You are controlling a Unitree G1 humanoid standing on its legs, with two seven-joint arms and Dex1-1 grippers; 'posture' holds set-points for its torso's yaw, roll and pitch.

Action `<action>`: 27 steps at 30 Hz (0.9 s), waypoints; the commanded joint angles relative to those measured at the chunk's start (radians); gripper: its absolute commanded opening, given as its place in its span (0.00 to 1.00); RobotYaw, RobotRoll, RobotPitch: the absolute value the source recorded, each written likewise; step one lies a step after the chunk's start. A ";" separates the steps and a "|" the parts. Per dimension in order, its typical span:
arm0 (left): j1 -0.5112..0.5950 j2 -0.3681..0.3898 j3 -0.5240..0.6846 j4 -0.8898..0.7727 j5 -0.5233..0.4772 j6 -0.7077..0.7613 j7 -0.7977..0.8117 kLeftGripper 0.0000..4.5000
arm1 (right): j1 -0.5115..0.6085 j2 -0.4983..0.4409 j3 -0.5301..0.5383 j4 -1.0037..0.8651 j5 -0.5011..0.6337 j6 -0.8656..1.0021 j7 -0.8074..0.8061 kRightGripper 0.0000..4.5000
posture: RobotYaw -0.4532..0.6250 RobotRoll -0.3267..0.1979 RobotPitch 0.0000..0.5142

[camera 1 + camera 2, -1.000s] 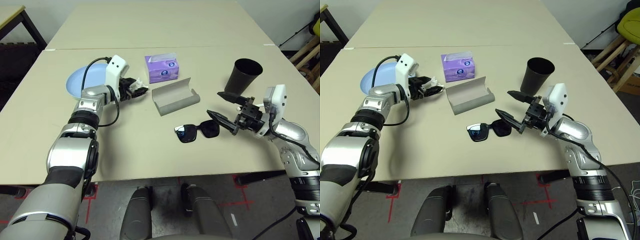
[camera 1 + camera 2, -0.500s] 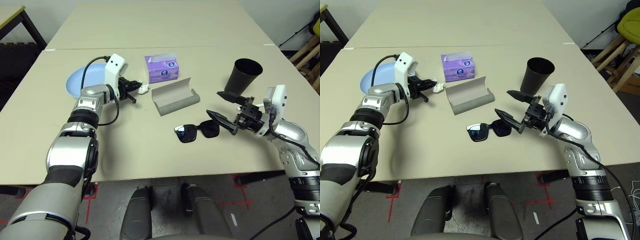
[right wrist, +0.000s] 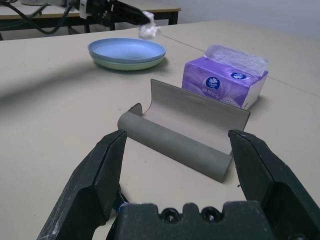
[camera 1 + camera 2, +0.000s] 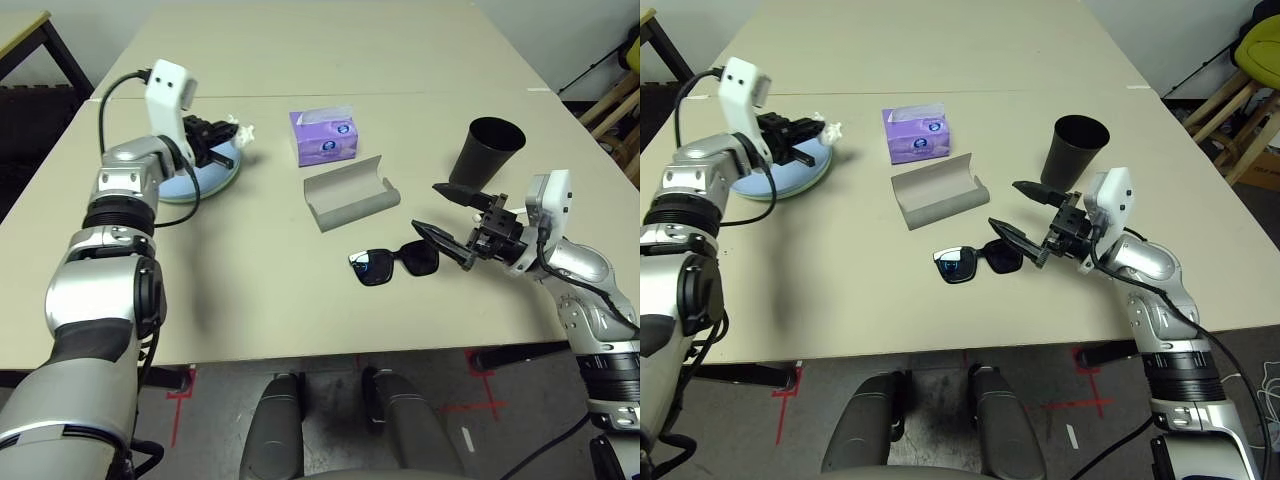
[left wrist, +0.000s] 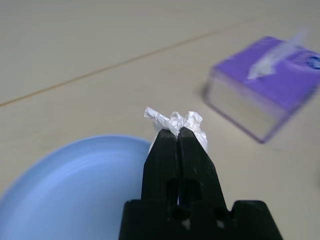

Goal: Organize and tidy the items on the table.

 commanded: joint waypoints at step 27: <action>0.116 0.024 0.059 -0.085 -0.052 -0.024 0.014 0.99 | -0.019 -0.003 0.003 0.026 0.005 -0.006 0.027 1.00 | 0.53 0.62 0.31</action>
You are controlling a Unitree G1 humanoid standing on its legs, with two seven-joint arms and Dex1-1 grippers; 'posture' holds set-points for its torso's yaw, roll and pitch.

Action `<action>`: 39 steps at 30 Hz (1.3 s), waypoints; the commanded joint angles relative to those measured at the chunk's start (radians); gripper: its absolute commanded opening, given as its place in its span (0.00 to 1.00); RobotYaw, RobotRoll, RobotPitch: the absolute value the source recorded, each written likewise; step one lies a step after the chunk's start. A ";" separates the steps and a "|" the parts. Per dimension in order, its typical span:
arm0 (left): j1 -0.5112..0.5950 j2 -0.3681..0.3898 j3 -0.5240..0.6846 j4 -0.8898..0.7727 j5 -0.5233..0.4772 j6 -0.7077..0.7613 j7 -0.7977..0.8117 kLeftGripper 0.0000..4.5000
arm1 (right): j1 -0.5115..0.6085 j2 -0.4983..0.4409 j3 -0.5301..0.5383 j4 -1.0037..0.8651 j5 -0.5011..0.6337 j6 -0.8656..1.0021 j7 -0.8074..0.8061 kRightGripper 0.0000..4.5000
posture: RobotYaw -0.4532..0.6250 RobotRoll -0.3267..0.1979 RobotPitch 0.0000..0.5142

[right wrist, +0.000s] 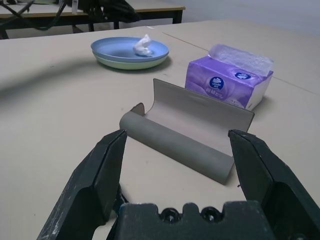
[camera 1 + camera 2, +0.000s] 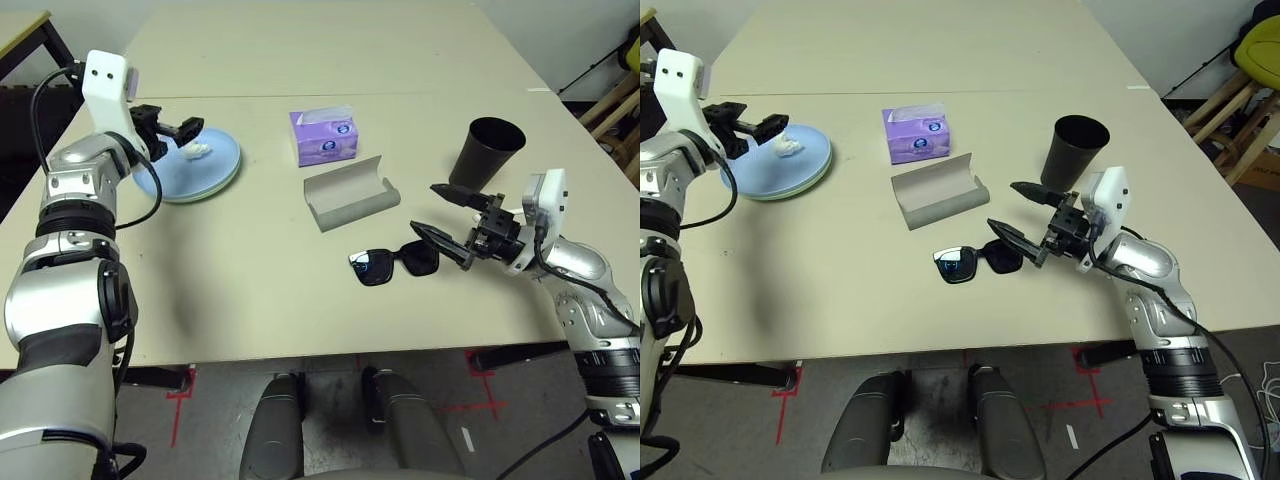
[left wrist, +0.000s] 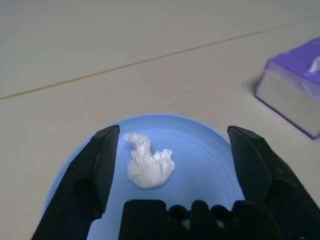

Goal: Organize and tidy the items on the table.

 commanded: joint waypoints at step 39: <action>0.351 -0.128 -0.081 -0.513 -0.293 0.010 -0.735 0.99 | -0.046 -0.049 0.005 0.021 0.002 0.024 0.045 1.00 | 0.55 0.62 0.35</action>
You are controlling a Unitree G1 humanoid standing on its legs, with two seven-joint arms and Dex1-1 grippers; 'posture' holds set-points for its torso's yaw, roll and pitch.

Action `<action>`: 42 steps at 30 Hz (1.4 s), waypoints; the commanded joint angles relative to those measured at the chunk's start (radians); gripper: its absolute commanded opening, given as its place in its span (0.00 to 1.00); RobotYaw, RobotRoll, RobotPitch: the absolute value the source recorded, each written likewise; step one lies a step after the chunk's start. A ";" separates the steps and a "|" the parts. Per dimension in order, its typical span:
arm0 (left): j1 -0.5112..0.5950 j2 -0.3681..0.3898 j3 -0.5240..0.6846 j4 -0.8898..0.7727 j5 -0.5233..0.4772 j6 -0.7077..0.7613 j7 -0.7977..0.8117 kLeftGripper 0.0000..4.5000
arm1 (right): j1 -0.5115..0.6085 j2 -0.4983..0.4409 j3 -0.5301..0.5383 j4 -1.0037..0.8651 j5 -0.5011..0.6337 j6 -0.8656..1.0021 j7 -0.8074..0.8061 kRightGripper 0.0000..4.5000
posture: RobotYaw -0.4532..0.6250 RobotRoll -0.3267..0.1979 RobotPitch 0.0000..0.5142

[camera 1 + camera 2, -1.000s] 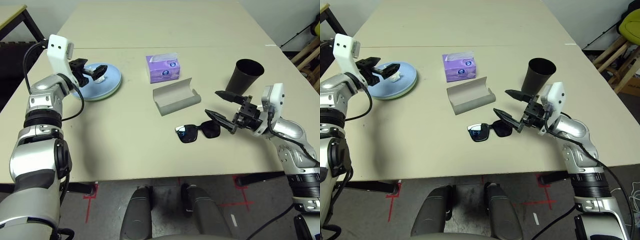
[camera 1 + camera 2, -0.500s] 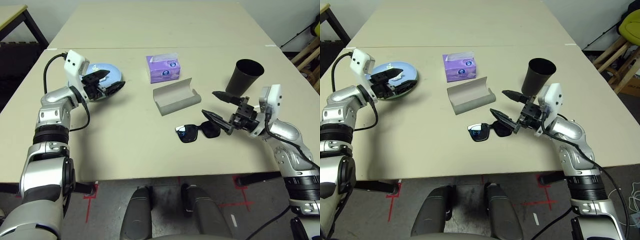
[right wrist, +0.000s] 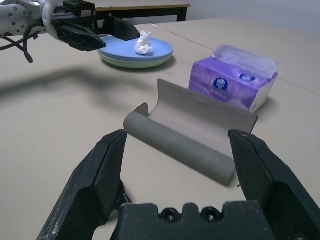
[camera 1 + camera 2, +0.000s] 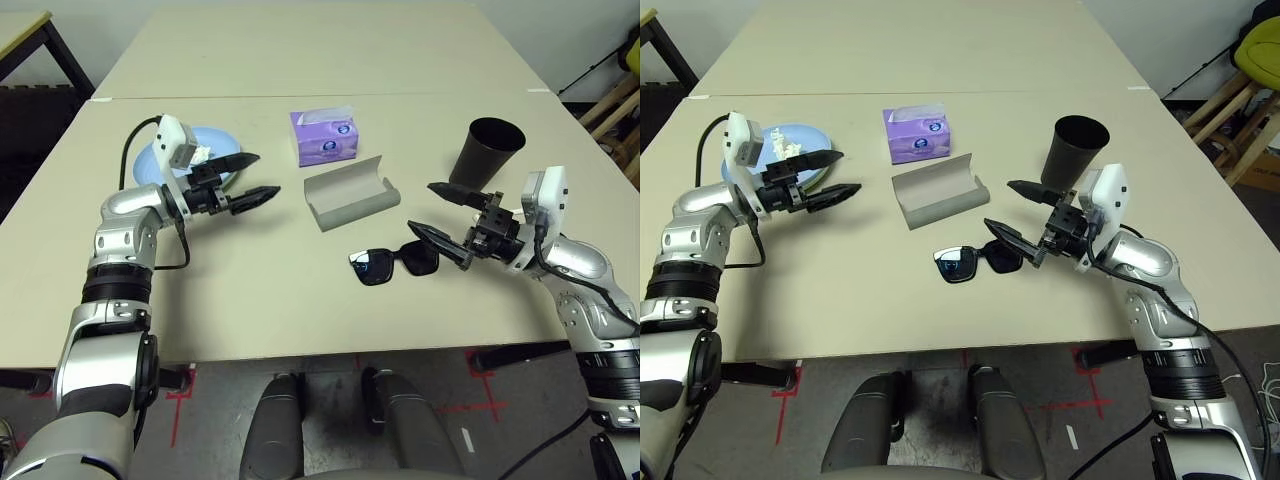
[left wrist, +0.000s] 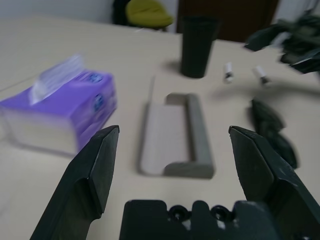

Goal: Organize and tidy the items on the table.

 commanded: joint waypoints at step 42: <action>0.045 -0.004 -0.160 0.130 0.051 -0.317 -0.246 0.99 | -0.326 -0.335 0.489 -0.420 -0.452 0.505 0.098 1.00 | 0.52 0.62 0.45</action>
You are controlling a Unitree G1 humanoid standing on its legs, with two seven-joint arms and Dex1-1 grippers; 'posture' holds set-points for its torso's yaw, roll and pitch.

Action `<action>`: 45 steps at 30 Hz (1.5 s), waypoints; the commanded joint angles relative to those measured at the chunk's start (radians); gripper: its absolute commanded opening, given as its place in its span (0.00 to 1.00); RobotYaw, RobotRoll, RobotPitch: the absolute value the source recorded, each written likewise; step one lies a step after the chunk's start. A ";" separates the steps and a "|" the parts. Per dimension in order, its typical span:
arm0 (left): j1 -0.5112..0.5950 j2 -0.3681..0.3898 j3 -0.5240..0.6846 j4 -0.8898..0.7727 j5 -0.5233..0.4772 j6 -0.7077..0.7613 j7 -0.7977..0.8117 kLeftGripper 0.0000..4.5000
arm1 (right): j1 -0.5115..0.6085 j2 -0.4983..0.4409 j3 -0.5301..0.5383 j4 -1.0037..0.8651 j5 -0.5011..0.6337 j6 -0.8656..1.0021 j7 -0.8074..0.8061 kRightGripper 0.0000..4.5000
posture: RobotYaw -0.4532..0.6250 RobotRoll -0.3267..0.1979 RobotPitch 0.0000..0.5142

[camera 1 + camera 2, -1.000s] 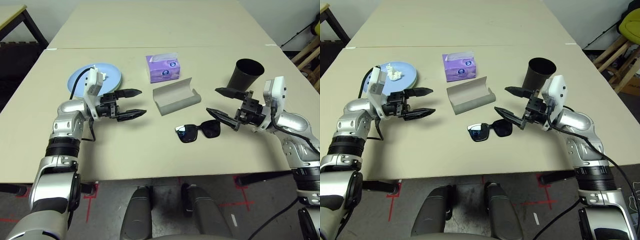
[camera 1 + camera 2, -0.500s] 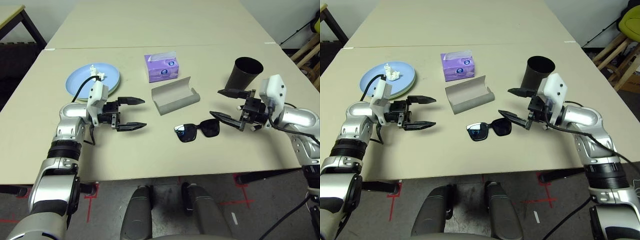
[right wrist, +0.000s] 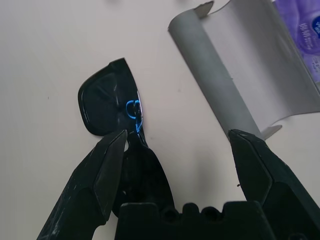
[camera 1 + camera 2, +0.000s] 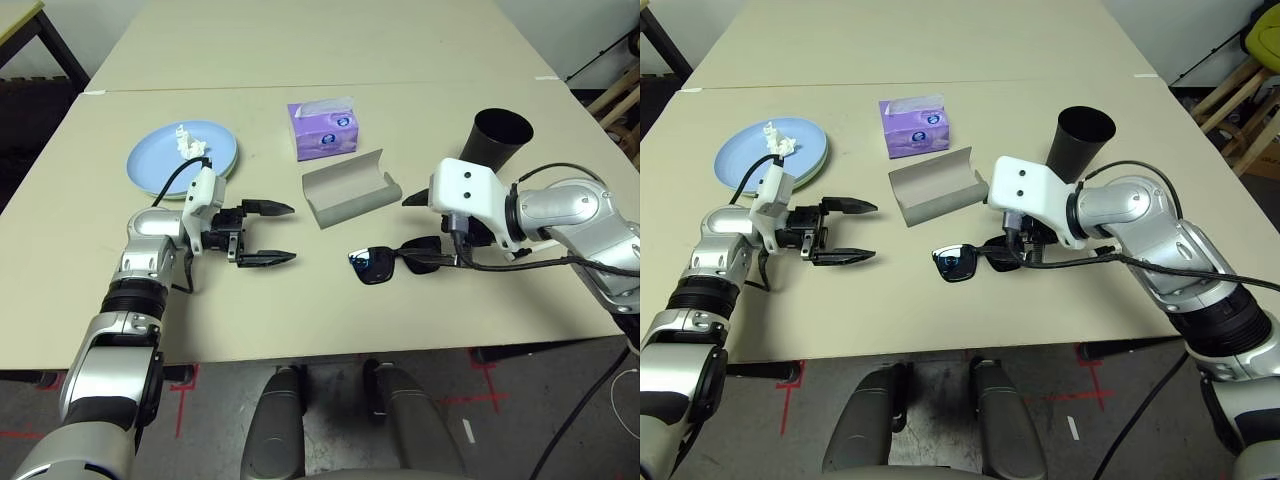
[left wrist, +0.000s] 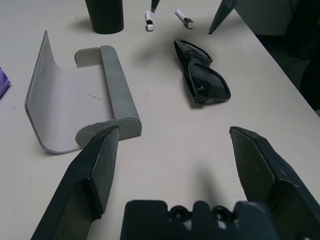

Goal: Organize and tidy the items on the table.

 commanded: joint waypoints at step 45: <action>-0.024 -0.047 -0.018 0.030 0.030 -0.064 -0.016 0.99 | -0.298 0.100 0.445 0.082 -0.372 0.231 0.242 1.00 | 0.53 0.62 0.43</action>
